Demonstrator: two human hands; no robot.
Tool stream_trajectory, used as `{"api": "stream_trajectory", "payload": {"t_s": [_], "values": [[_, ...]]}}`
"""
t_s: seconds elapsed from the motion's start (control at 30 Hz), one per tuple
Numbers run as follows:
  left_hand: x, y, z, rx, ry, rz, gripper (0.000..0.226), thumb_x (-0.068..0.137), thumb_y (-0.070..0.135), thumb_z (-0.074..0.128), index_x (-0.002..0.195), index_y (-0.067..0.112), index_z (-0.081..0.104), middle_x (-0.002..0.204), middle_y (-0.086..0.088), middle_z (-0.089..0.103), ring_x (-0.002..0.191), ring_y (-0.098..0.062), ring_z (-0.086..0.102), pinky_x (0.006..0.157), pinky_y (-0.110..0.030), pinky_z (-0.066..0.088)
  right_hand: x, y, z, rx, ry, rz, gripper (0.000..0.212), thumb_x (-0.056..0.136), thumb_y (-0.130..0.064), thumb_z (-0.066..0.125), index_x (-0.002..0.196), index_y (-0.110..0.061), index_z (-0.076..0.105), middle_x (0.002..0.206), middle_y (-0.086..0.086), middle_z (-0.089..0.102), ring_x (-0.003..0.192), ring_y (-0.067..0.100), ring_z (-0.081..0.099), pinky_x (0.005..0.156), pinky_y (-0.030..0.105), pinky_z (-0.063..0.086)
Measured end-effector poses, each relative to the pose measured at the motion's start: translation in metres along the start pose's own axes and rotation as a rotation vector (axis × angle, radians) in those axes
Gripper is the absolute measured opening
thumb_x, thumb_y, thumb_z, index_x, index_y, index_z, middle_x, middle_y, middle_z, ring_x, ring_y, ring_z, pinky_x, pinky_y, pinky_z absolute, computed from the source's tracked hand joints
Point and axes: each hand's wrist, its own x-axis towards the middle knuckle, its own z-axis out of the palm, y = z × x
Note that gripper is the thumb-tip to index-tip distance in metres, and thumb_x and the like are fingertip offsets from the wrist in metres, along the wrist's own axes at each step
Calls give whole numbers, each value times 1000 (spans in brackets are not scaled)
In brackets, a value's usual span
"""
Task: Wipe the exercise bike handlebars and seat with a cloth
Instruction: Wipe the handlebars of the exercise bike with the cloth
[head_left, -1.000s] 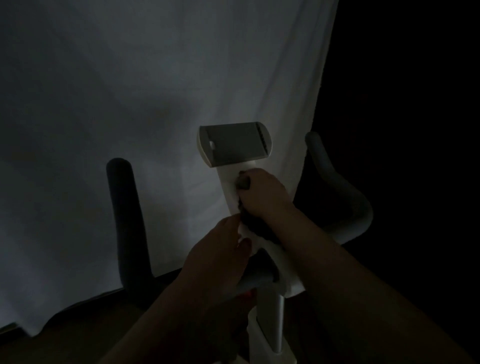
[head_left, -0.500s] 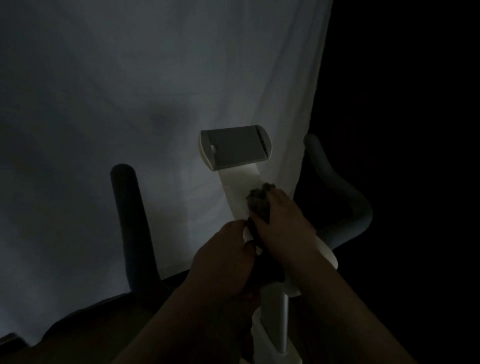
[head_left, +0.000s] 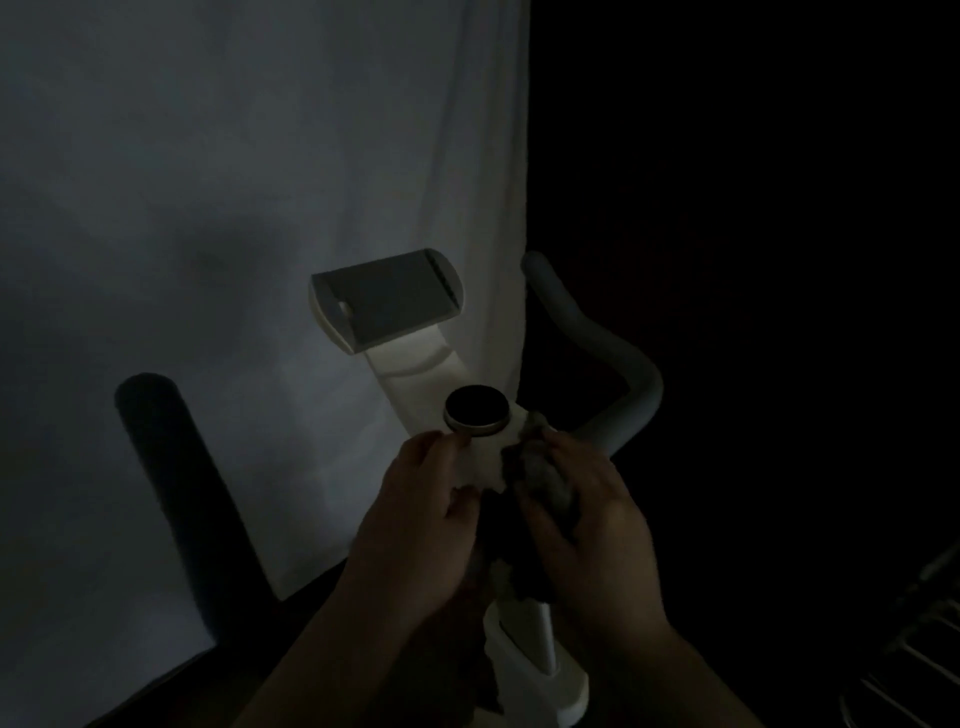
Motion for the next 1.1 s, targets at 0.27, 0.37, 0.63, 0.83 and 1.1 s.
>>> {"api": "stream_trajectory", "payload": {"t_s": [0.27, 0.37, 0.63, 0.83, 1.1], "values": [[-4, 9, 0, 26, -75, 188, 33, 95, 27, 45, 123, 43, 48, 132, 33, 29, 123, 13, 23, 102, -17, 28, -14, 0, 8, 24, 176, 82, 50, 86, -44, 46, 133, -28, 50, 142, -20, 39, 137, -3, 27, 116, 41, 24], [-1, 9, 5, 157, -98, 281, 40, 92, 21, 49, 130, 34, 50, 146, 24, 30, 134, 5, 24, 114, -31, 25, -18, -10, 16, 92, 210, 88, 49, 86, -39, 53, 133, -24, 50, 142, -17, 39, 136, 4, 33, 110, 41, 36], [18, 26, 22, 223, -88, 246, 34, 92, 29, 42, 124, 34, 51, 124, 19, 51, 117, -6, 42, 104, -30, 34, -1, 0, 0, 46, 134, 232, 57, 90, -32, 58, 142, -35, 34, 145, -24, 31, 134, -9, 25, 112, 15, 25], [23, 32, 36, 214, -34, 238, 37, 84, 37, 35, 115, 33, 55, 115, 18, 52, 113, -7, 40, 98, -33, 39, 12, 22, -22, -31, -10, 212, 58, 93, -32, 53, 146, -35, 28, 150, -25, 23, 133, -14, 18, 103, -1, 13], [24, 27, 41, 240, 37, 287, 41, 84, 40, 33, 111, 28, 61, 112, 15, 59, 106, -7, 48, 86, -32, 47, 41, 47, -45, -277, -21, 177, 46, 90, -26, 57, 135, -26, 46, 137, -12, 34, 125, 6, 28, 84, 3, 22]]}}
